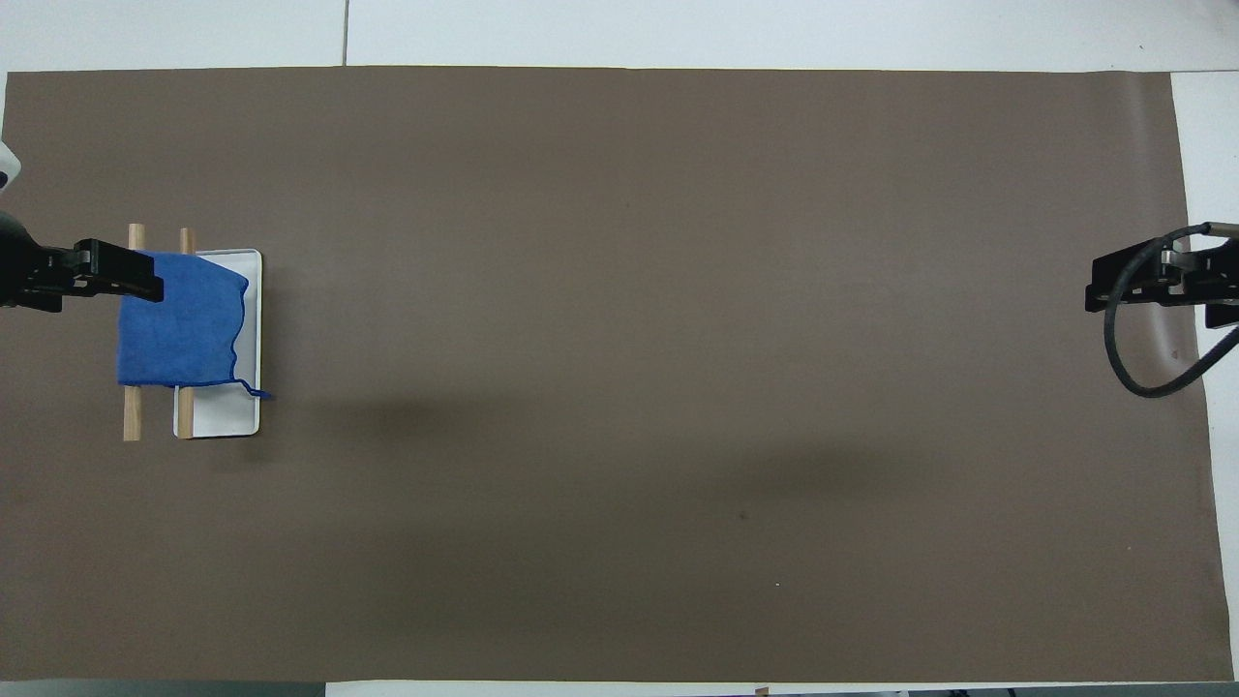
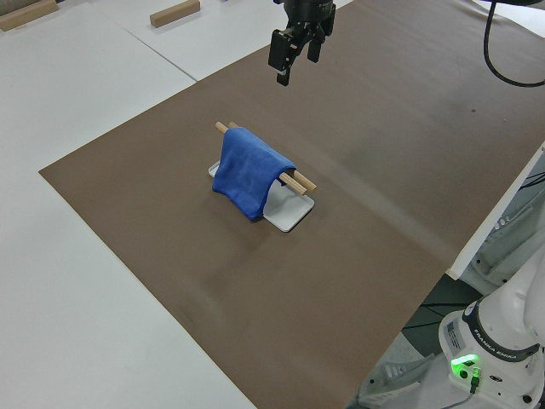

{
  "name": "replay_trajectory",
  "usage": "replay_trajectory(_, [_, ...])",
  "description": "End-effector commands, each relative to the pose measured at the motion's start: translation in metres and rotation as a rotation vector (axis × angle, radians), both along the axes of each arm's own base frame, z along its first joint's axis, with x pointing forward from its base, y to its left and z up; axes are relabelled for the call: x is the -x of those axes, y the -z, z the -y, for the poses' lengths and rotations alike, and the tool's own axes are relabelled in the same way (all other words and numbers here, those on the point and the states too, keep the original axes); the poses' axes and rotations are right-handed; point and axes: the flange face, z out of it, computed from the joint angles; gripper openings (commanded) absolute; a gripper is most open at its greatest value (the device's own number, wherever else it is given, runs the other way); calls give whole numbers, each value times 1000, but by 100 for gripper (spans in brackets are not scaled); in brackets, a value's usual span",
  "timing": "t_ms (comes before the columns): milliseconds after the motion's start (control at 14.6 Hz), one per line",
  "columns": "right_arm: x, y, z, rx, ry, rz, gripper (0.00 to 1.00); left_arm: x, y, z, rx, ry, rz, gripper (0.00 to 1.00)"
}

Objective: Right arm passes towel to left arm to hang

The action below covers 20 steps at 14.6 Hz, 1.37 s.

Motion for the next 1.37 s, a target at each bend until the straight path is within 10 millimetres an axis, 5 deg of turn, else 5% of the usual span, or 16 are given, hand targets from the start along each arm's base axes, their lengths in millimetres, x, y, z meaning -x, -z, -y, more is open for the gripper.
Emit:
replay_trajectory(0, [1,-3,-1,-1,4,1,100,4,-4,1,10,31,-11,100])
replay_trajectory(1305, [3,-6,-2,-2,-59,-10,100,3,-5,-1,10,27,-5,100])
